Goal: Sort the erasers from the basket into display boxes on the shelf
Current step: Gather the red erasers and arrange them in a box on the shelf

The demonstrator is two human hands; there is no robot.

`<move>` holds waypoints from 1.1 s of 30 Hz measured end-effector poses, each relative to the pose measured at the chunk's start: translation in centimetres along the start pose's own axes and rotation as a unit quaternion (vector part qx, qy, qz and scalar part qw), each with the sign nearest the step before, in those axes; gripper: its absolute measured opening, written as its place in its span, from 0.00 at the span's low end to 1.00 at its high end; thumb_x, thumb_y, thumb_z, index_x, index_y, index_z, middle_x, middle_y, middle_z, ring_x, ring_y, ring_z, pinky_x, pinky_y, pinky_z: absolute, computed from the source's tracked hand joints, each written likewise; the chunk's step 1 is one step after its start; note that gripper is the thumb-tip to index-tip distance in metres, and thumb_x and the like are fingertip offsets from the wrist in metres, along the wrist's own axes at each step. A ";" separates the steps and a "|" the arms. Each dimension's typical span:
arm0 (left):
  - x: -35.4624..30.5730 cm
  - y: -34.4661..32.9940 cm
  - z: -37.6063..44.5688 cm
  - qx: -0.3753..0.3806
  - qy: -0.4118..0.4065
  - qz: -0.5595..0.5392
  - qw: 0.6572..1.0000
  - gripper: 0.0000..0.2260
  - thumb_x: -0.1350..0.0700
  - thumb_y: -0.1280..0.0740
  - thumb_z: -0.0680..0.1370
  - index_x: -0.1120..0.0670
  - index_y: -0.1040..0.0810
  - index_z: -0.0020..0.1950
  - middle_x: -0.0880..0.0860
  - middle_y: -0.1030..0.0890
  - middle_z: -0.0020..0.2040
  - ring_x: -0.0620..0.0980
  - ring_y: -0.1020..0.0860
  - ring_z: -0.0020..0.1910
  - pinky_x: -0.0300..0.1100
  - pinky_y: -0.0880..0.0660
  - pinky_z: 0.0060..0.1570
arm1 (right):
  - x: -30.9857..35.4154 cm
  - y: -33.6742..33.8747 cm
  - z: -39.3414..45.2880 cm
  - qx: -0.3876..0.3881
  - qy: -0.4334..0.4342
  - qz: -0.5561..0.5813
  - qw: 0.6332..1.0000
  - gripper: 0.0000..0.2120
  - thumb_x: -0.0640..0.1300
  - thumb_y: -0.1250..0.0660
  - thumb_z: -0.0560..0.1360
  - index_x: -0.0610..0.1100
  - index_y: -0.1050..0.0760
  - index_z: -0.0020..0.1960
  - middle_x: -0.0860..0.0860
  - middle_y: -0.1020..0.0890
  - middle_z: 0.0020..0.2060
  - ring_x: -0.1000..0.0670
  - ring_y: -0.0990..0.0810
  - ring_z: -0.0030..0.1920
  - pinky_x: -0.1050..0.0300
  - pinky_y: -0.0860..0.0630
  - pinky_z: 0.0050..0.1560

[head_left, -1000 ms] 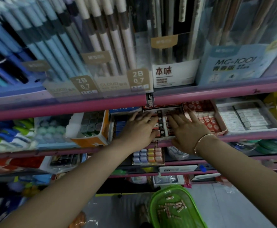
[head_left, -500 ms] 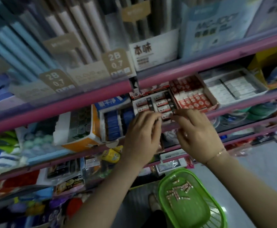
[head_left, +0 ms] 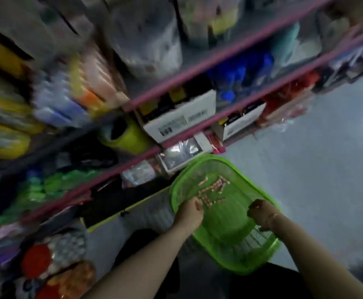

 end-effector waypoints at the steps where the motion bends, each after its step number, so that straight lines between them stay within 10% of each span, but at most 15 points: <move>1: 1.6 -2.1 3.0 0.014 -0.006 0.045 0.999 0.05 0.61 0.36 0.75 0.53 0.23 0.48 0.57 0.18 0.51 0.57 0.21 0.52 0.40 0.29 0.45 | -1.1 -2.1 3.3 0.003 -0.010 -0.002 1.000 0.16 0.40 0.37 0.75 0.36 0.26 0.61 0.41 0.23 0.48 0.41 0.23 0.54 0.52 0.27 0.56; 8: 8.2 -14.0 20.1 0.111 -0.073 0.374 0.918 0.21 0.60 0.39 0.79 0.57 0.35 0.72 0.59 0.36 0.72 0.59 0.31 0.68 0.50 0.30 0.63 | -2.7 -12.8 23.3 -0.092 0.132 -0.103 0.982 0.31 0.44 0.32 0.72 0.41 0.40 0.71 0.38 0.29 0.62 0.37 0.28 0.62 0.49 0.29 0.60; 15: 9.8 -16.9 28.6 -0.021 -0.094 0.332 0.938 0.32 0.58 0.39 0.79 0.52 0.52 0.78 0.59 0.42 0.74 0.60 0.32 0.68 0.52 0.29 0.59 | 1.2 -16.5 33.6 -0.184 0.251 -0.384 0.870 0.29 0.47 0.38 0.77 0.48 0.45 0.74 0.41 0.46 0.74 0.40 0.44 0.73 0.46 0.40 0.68; 26: 8.9 -17.9 31.8 -0.078 -0.172 0.446 0.875 0.16 0.53 0.41 0.81 0.55 0.32 0.68 0.57 0.34 0.69 0.57 0.34 0.67 0.49 0.33 0.62 | 0.9 -17.9 34.9 -0.254 0.286 -0.447 0.809 0.22 0.52 0.40 0.76 0.46 0.35 0.67 0.44 0.33 0.65 0.43 0.34 0.64 0.50 0.37 0.61; 33: 8.1 -16.1 31.5 -0.108 -0.141 0.307 0.935 0.11 0.55 0.41 0.81 0.55 0.36 0.61 0.58 0.27 0.57 0.58 0.24 0.52 0.46 0.30 0.40 | 0.2 -14.4 33.9 -0.253 0.305 -0.204 0.895 0.29 0.56 0.31 0.66 0.41 0.36 0.58 0.41 0.25 0.53 0.38 0.23 0.50 0.52 0.30 0.46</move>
Point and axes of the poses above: each hand's wrist, its own z-axis towards the middle knuckle, its own y-axis out of the back of the hand, x = y × z, the point moved 5 cm from there along z, towards the middle knuckle
